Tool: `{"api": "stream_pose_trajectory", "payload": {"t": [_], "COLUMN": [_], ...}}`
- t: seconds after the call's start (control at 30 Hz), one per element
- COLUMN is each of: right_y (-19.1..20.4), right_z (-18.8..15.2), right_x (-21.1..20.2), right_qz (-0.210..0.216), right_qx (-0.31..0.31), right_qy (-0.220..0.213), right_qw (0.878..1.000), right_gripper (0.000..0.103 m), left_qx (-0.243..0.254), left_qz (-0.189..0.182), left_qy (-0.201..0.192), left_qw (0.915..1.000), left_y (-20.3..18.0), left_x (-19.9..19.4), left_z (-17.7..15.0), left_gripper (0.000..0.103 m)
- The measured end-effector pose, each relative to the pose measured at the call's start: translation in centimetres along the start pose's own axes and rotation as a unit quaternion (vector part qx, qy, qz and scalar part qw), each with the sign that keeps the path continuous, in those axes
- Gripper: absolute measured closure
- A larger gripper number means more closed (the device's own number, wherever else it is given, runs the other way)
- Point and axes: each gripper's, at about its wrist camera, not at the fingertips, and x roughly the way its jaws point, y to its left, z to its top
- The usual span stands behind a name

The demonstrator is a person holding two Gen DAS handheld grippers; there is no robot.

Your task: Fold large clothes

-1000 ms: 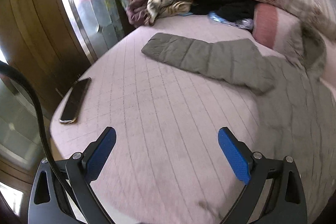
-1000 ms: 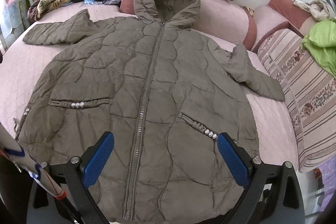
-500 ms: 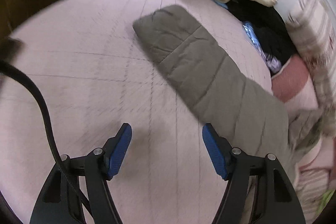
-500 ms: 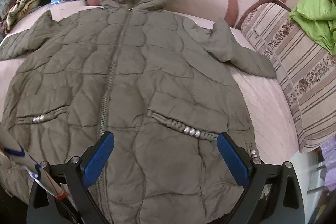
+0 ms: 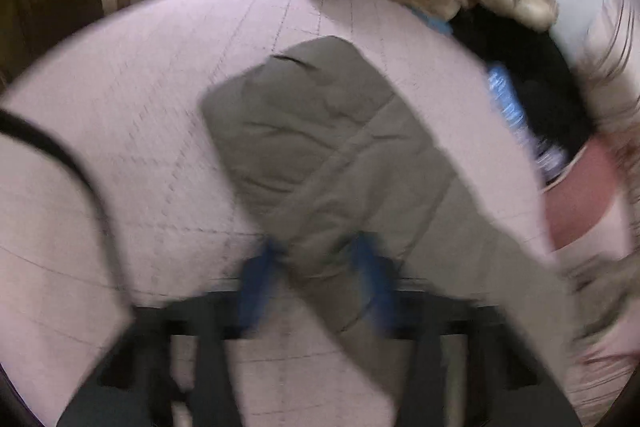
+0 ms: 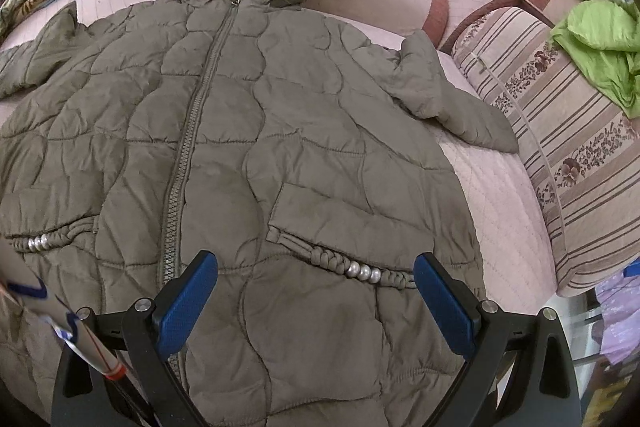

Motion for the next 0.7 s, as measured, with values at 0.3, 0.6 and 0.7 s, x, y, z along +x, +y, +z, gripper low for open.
{"api": "stream_pose_trajectory", "payload": {"t": [0.3,0.6,0.7], "right_y": [-2.2,-7.7,-9.9], "right_z": [-0.6,-2.9,-3.7], "right_x": [-1.8,-2.7,-2.6], "right_qz": [0.023,0.034,0.032], "right_qx": [0.021,0.078,0.098], "right_qy": [-0.036,-0.045,-0.042], "right_qw": [0.999,0.995,0.994], "right_gripper": [0.004,0.004,0.004], "left_qx": [0.113,0.243,0.288], "left_qz": [-0.083,-0.207,-0.218], "left_qy": [-0.056,-0.053,-0.024], "left_qw": [0.9885,0.9463,0.9320], "left_y": [-8.3,-22.2,-25.7], "left_x": [-11.2,-19.3,-18.6], "left_z": [-3.2,-14.6,-20.7], "left_gripper": [0.095,0.096,0.098]}}
